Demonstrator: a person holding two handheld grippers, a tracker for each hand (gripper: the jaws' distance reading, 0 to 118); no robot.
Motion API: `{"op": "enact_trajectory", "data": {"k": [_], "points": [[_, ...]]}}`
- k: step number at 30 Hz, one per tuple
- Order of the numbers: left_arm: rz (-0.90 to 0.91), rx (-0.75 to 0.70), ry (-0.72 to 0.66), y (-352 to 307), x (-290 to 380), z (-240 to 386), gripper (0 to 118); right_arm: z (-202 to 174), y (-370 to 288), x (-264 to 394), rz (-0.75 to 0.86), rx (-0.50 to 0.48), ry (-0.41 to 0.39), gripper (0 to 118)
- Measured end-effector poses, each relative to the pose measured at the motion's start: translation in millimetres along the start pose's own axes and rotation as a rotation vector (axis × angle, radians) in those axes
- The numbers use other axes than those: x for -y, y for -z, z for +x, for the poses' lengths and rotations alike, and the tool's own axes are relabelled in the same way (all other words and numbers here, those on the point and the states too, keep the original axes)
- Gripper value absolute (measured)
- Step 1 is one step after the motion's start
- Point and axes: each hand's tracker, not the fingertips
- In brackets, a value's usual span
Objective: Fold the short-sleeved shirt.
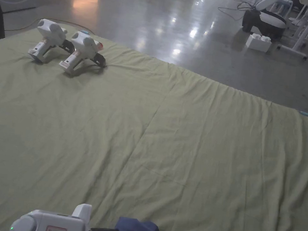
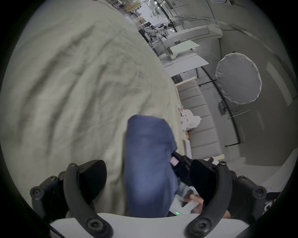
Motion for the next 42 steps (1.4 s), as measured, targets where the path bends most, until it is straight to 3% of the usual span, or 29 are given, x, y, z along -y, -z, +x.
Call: {"op": "enact_trajectory", "data": {"k": [2,7,11,16,21,29,37,42], "points": [[-0.055,0.028,-0.038,14,-8,-7,101,0,0,0,0.001,0.0,-0.002,0],[-0.087,-0.035,-0.028,35,-10,-16,47,1,1,0,0.0,-0.001,0.002,0],[-0.093,0.005,-0.073,26,-8,-16,23,0,0,-1,0.005,-0.004,-0.006,0],[-0.093,0.012,-0.079,17,-11,-11,19,-14,-4,-11,0.027,0.031,-0.089,0],[-0.062,0.002,-0.033,-34,-38,11,19,-8,-23,-47,0.118,0.018,-0.038,0],[0.048,-0.245,0.036,-183,-104,7,19,28,-47,-125,0.307,0.058,-0.03,0],[0.244,-0.455,-0.052,-333,-156,-27,19,78,-68,-168,0.386,0.167,-0.004,0],[0.232,-0.579,-0.097,-369,-163,-37,19,99,-75,-169,0.388,0.219,0.017,0]]}}
